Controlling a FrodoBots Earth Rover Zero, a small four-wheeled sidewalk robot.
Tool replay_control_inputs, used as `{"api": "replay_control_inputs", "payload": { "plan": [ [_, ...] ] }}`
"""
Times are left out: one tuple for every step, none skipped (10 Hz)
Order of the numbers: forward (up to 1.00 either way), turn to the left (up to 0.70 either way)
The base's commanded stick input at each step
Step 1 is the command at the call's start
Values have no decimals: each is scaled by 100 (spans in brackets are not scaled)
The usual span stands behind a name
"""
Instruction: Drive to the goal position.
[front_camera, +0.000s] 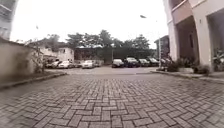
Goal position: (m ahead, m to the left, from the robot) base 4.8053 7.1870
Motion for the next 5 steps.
{"api": "replay_control_inputs", "payload": {
  "plan": [
    [50,0],
    [50,0],
    [50,0],
    [50,0],
    [50,0]
  ]
}}
